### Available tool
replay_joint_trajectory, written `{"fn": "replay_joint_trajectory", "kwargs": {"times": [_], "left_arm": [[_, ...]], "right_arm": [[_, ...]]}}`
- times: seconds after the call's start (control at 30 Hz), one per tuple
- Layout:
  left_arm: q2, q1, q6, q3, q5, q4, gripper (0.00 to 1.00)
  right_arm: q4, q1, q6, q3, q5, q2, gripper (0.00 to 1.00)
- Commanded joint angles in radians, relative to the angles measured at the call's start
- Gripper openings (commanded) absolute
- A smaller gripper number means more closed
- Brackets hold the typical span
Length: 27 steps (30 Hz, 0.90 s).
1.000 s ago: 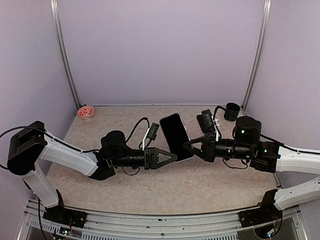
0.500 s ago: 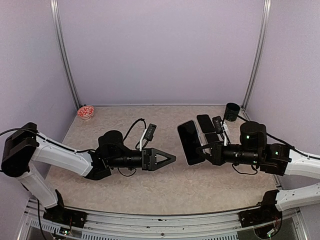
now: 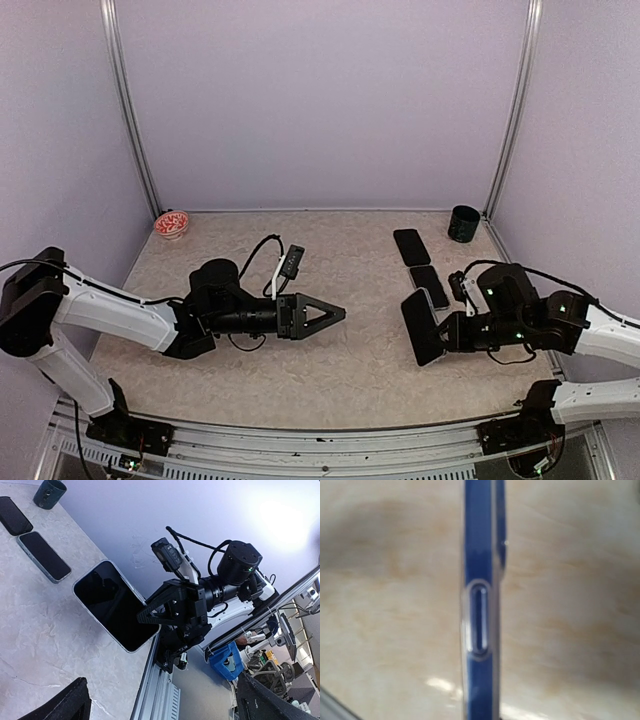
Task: Put the phone into the phone case
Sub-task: Place the phone with the phone case at the center of the board.
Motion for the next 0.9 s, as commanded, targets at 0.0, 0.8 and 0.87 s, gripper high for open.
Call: {"fn": "replay_joint_trajectory", "kwargs": {"times": [0.0,0.8,0.87], "left_arm": [[-0.010,0.006,0.008,-0.022,-0.006,0.021,0.99],[-0.047,0.049,0.011,-0.101,0.012,0.066,0.99],[-0.044,0.051,0.011,-0.099,0.016,0.072,0.99]], "right_arm": [[-0.070,-0.117,-0.015,0.001,-0.077,-0.008,0.00],[0.001,-0.436,-0.200,-0.049,-0.272,0.222,0.01],[-0.004,-0.437,-0.188,-0.049,-0.242,0.223,0.01]]}}
